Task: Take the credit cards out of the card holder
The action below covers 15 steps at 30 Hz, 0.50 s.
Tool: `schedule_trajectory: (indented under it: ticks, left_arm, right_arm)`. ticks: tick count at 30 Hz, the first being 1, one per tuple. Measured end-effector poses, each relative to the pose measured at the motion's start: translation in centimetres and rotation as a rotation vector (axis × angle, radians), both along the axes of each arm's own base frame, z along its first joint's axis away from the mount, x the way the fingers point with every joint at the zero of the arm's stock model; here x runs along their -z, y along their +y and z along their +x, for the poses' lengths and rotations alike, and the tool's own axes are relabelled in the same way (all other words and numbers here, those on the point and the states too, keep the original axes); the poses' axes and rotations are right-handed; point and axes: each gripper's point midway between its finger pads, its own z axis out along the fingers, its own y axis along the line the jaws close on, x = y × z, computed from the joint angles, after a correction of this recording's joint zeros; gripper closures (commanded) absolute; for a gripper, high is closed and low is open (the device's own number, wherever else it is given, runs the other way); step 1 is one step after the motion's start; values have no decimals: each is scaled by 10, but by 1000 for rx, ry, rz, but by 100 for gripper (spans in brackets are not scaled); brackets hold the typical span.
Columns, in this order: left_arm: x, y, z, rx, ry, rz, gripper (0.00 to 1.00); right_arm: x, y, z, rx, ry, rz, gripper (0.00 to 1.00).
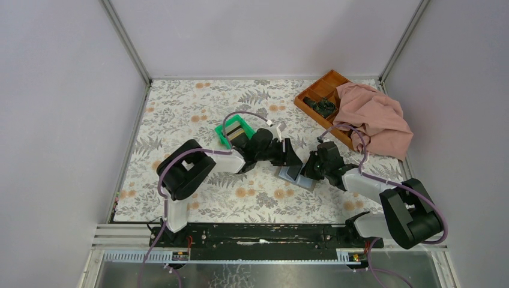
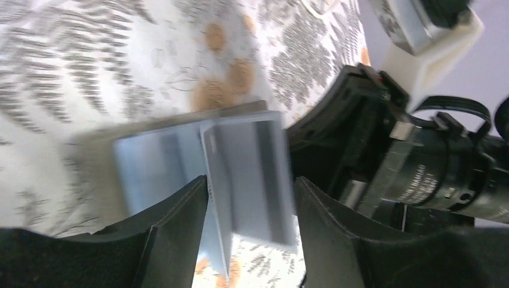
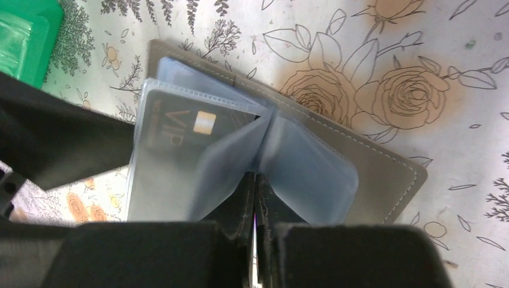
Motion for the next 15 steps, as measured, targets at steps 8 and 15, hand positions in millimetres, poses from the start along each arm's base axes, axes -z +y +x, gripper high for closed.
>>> schedule_trajectory:
  ticks: [8,15]
  left_arm:
    - [-8,-25,-29,104,0,-17,40]
    - [9,-24,-37,123,31,22,41]
  right_arm:
    - [0,-1,-1,3,2,4,99]
    - [0,-1,-1,3,1,4,98]
